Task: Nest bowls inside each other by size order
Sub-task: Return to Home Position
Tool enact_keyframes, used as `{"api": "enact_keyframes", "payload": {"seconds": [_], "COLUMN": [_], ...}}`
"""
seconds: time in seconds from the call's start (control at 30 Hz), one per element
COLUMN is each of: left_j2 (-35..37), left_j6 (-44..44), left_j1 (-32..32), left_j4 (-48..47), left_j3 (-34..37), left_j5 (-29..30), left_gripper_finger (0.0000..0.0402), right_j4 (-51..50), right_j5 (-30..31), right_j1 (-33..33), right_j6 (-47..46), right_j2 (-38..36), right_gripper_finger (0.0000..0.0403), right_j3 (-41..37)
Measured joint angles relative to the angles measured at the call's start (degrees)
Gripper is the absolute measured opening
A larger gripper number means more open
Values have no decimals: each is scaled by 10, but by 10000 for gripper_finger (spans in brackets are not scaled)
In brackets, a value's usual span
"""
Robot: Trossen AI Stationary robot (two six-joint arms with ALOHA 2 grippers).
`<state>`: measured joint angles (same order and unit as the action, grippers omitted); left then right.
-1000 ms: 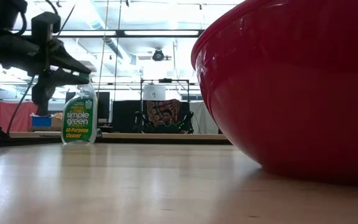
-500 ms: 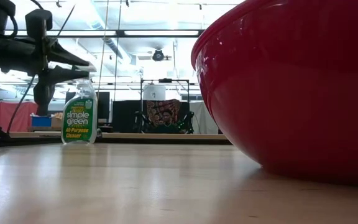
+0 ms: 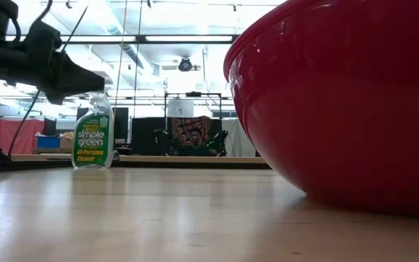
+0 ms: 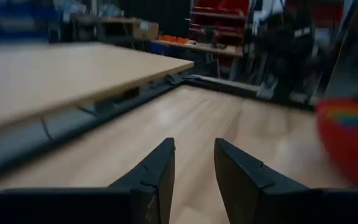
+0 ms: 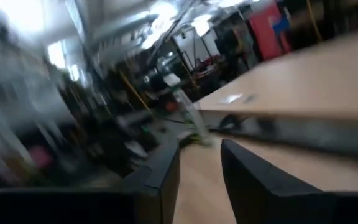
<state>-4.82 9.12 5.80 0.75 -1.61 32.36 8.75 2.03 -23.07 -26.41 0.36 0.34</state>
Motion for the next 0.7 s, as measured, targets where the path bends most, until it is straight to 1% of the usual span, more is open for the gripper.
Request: {"api": "enact_keyframes", "payload": {"seconds": [0.03,0.1,0.13,0.2,0.27,0.7], "left_j2": [0,0,0,0,0,0], "left_j6": [-38,-86,-100,-110,-111,-112], "left_j1": [0,0,0,0,0,0], "left_j4": [0,0,0,0,0,0], "left_j3": [0,0,0,0,0,0], "left_j5": [0,0,0,0,0,0], "left_gripper_finger": [114,114,114,114,114,114], "right_j4": [-2,-6,-6,-5,-5,-5], "right_j5": [-2,-3,-3,-2,-2,-2], "right_j1": [0,0,0,0,0,0], "right_j6": [71,204,251,311,329,326], "right_j2": [0,0,0,0,0,0], "right_gripper_finger": [126,126,126,126,126,126], "right_j3": [0,0,0,0,0,0]}}
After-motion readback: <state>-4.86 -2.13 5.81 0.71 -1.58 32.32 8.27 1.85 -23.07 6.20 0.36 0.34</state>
